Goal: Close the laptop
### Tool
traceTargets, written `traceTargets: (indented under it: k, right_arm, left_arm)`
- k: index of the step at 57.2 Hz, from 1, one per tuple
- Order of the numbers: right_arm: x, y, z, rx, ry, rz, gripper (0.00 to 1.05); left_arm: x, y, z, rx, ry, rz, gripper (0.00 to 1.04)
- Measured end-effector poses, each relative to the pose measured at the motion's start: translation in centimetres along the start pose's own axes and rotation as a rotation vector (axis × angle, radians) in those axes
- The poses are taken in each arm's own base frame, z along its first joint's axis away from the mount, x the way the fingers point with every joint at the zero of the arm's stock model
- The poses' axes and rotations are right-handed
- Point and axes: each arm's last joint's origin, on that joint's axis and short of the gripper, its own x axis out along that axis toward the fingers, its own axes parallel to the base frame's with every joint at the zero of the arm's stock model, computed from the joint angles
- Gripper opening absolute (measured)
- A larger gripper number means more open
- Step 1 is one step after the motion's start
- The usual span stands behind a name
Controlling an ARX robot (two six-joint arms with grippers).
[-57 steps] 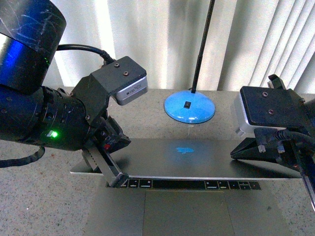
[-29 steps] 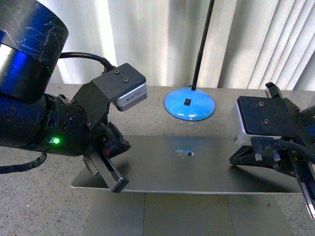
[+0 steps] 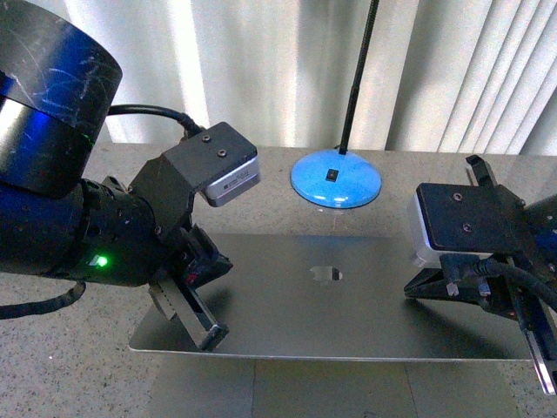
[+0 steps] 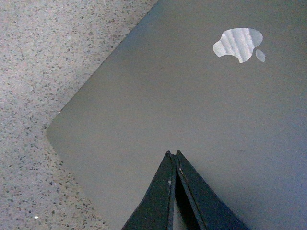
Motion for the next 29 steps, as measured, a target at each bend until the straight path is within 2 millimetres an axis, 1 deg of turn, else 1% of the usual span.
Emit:
traceTargets:
  k: [16,25,29]
  right_arm:
    - [1.3,1.0,-1.0,0.017,0.005,0.017,0.03]
    - [2.2,2.0,-1.7,0.029,0.007,0.037,0.03]
    - [2.6,2.4,-1.9,0.037,0.008,0.045,0.03]
  left_arm:
    - [0.8,-0.7,-1.2,-0.024,0.009,-0.023,0.04]
    - [1.2,-1.0,-1.9,-0.037,0.011,-0.036,0.04]
    - [1.5,-1.2,-2.6,-0.054,0.01,-0.049,0.04]
